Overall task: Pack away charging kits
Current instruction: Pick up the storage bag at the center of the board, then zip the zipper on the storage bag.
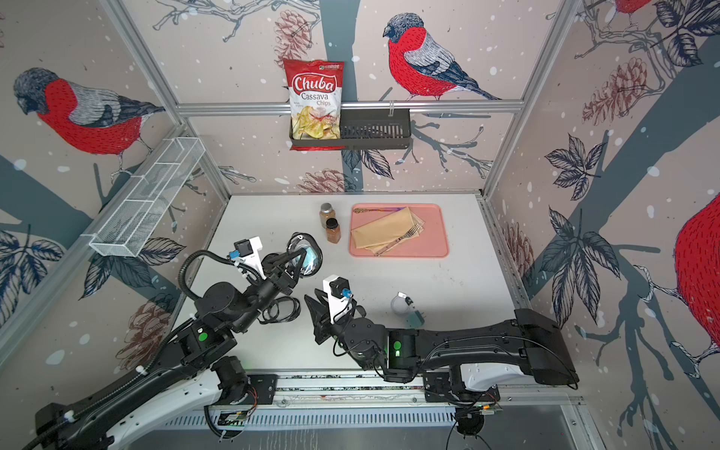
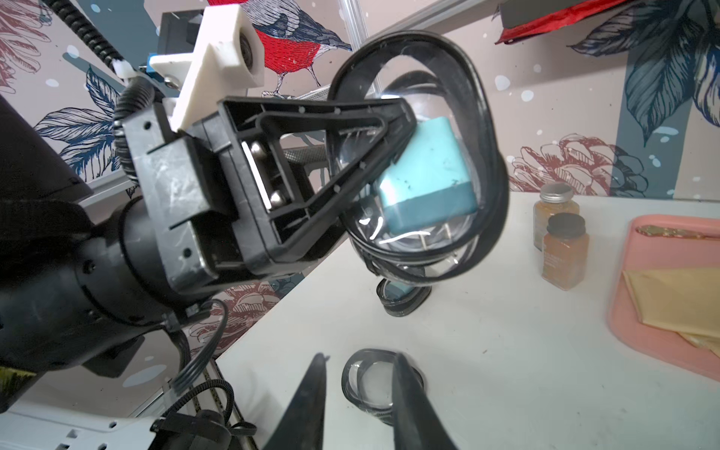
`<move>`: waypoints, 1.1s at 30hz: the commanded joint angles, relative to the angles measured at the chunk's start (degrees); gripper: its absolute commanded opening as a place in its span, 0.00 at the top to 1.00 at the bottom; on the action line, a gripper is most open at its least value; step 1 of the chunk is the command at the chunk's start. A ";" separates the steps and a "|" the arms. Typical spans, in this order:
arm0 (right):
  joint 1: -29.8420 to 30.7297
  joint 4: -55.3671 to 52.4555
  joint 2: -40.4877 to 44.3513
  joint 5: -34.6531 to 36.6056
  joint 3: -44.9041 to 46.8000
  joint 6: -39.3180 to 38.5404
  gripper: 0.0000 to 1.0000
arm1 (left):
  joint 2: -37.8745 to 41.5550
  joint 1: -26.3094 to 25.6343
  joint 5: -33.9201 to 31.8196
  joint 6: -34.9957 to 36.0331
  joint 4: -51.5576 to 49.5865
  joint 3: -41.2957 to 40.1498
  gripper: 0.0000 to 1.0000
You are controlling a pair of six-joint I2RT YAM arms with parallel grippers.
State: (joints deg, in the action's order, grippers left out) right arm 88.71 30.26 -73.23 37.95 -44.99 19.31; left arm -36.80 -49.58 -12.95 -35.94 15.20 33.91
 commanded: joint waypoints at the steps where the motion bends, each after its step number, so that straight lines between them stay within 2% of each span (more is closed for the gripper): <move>1: -1.85 3.21 -1.36 -3.30 -1.08 -1.84 0.72 | 0.52 -0.25 1.99 2.48 6.71 -0.12 1.00; 6: -4.67 4.52 -2.64 -8.47 -1.59 -1.65 0.72 | 0.53 -0.43 4.66 4.95 10.01 -0.25 1.00; 11: -4.68 6.03 -2.72 -11.04 -1.64 -3.56 0.72 | 0.12 -0.94 5.73 7.28 13.22 -1.13 1.00; 18: -4.90 10.34 -0.75 -10.46 1.42 -4.40 0.72 | 2.25 -2.88 3.82 11.07 20.37 -4.99 1.00; 25: -5.39 14.36 1.13 -11.00 3.57 -6.45 0.72 | 0.23 -3.68 6.25 13.49 21.98 -2.24 1.00; 33: -5.39 16.55 2.91 -12.46 3.60 -8.21 0.71 | -2.20 -3.89 3.68 12.91 21.73 -1.00 1.00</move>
State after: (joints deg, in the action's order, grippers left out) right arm 83.26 43.33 -71.29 26.39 -41.17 12.32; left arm -38.76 -53.43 -7.73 -23.59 32.42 32.38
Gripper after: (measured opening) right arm 0.289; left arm 0.341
